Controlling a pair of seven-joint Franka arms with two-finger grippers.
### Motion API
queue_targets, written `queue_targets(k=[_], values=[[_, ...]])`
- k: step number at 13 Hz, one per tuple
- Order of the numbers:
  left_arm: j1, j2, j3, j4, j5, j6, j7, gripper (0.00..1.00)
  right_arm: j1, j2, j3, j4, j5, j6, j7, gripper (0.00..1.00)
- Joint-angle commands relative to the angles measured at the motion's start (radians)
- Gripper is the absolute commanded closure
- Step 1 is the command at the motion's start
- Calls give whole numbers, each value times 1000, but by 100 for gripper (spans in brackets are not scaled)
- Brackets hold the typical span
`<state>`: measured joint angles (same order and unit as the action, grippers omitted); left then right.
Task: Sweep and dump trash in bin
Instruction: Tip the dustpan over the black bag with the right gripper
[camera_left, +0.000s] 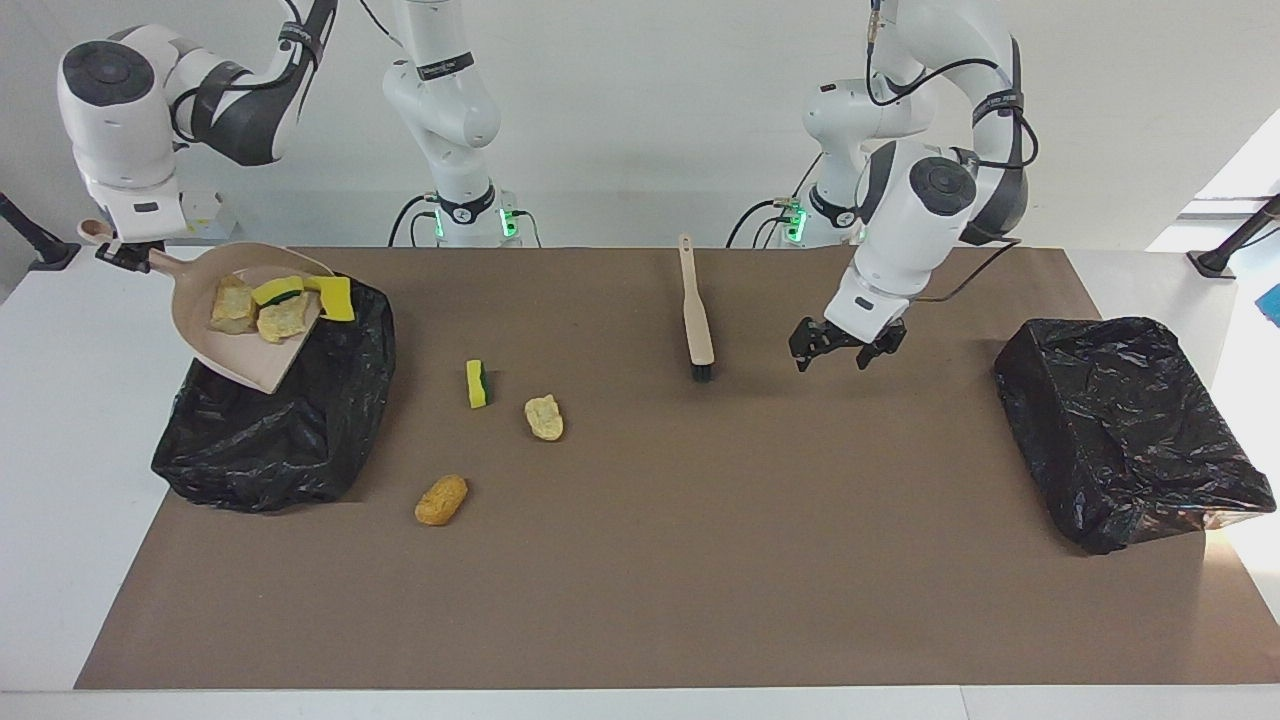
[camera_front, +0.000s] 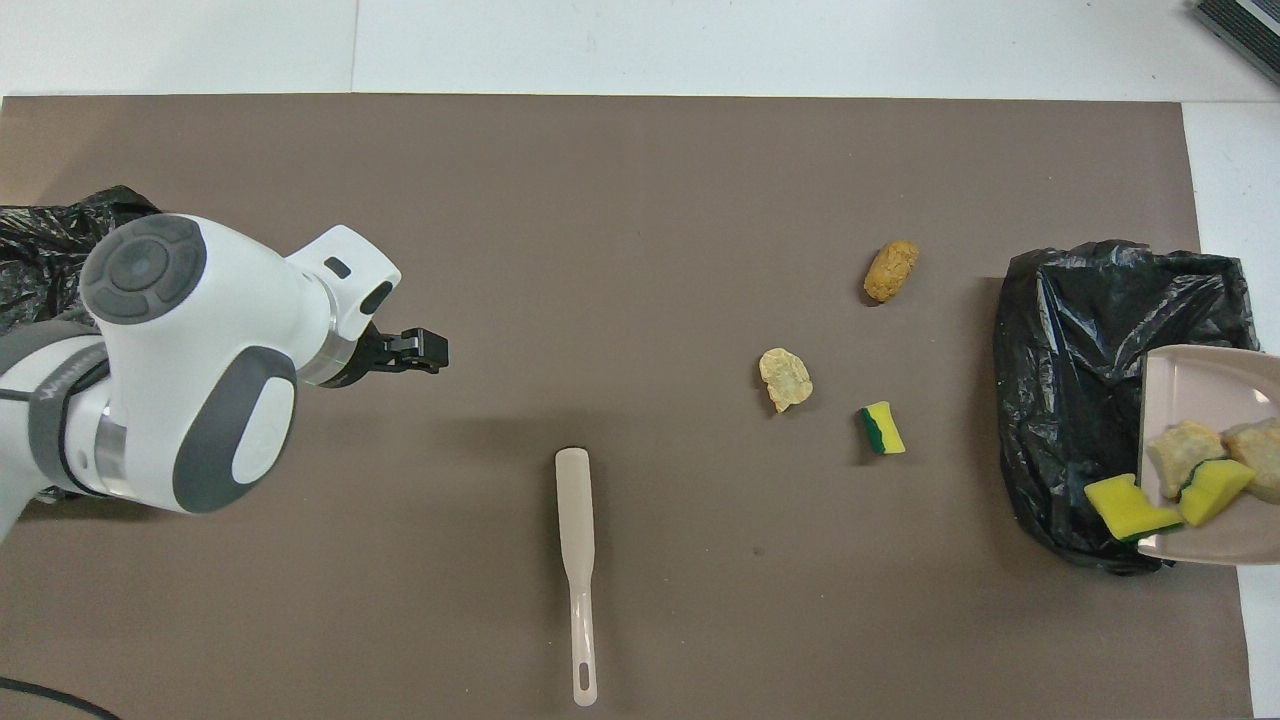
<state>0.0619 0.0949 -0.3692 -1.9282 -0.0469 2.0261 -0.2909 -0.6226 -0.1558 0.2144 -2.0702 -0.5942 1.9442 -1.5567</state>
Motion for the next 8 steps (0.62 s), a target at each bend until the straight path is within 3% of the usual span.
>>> queue_targets(k=[1, 6, 8], values=[[77, 29, -11, 96, 25, -75, 96, 0, 41, -13, 8, -42, -132, 19, 125, 100], [151, 16, -10, 276, 76, -317, 277, 0, 124, -10, 8, -41, -243, -10, 228, 100], [161, -7, -10, 298, 75, -377, 315, 0, 127, -10, 8, -41, -274, -11, 230, 100]])
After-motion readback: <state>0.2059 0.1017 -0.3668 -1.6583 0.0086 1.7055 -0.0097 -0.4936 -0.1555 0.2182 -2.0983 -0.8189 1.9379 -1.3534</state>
